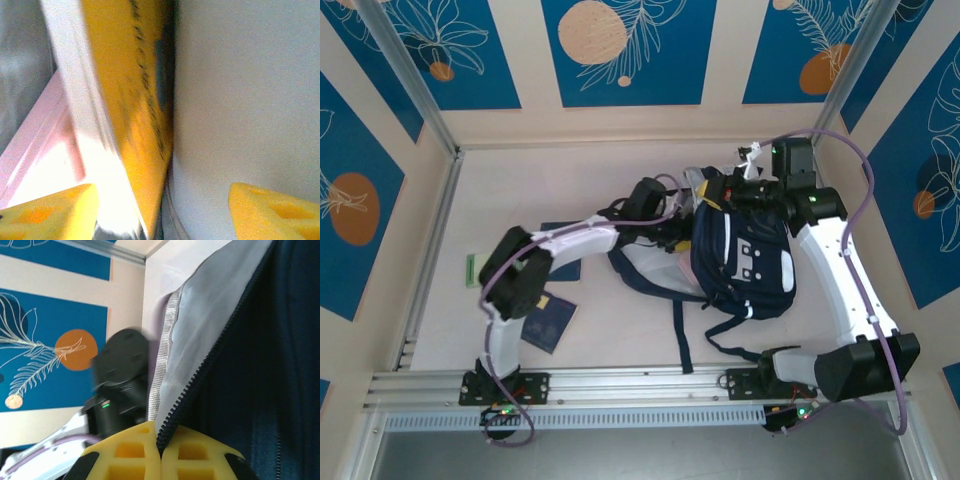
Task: Pack the student bag
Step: Place the book in the student bag, then close the student bag at the middle-right of the table, then move the books to the bottom-center of the table.
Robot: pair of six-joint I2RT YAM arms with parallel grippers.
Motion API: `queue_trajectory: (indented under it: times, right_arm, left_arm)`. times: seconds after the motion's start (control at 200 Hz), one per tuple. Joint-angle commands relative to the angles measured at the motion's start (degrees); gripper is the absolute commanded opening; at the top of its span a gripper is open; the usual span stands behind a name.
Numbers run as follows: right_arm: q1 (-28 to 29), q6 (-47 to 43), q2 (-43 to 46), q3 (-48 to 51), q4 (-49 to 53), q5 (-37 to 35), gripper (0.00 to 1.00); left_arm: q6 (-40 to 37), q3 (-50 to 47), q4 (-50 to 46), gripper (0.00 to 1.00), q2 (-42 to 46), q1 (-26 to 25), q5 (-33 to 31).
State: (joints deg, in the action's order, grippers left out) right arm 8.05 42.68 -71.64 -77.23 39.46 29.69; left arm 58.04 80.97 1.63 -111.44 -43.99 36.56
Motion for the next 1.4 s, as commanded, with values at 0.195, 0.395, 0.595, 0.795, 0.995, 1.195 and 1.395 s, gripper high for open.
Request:
queue_trajectory:
  times: [0.195, 0.395, 0.595, 0.795, 0.995, 1.195, 1.395]
  right_arm:
    - [-1.63, 2.59, 4.44, 6.33, -6.95, -9.77, 0.00]
    - [2.67, 2.10, 2.49, 12.06, -7.41, -15.10, 0.05]
    - [12.41, -3.48, -3.58, 6.12, 3.36, -33.13, 0.59]
    - [19.57, -6.96, -5.11, 3.60, 6.69, -39.18, 0.59]
    - [23.96, -5.54, -2.29, 9.49, 3.26, -32.97, 0.57]
    - [25.77, -4.01, 1.00, 14.52, 1.85, -30.10, 0.55]
    - [26.39, -3.56, 1.94, 16.03, 1.78, -28.08, 0.54]
  left_arm:
    - [-11.32, -12.65, -17.67, 0.68, 21.16, 5.10, -8.60]
    - [-12.02, -16.80, -36.84, 0.68, 33.77, 9.79, -23.04]
    - [-7.73, -26.63, -45.03, 0.69, 41.33, 18.22, -25.72]
    - [-7.58, -34.32, -48.30, 0.69, 45.66, 26.72, -29.39]
    - [-8.74, -39.25, -43.53, 0.62, 42.90, 28.61, -29.91]
    - [-11.82, -41.53, -36.82, 0.52, 34.27, 28.61, -27.96]
    - [-11.75, -44.49, -29.74, 0.42, 26.33, 26.49, -21.97]
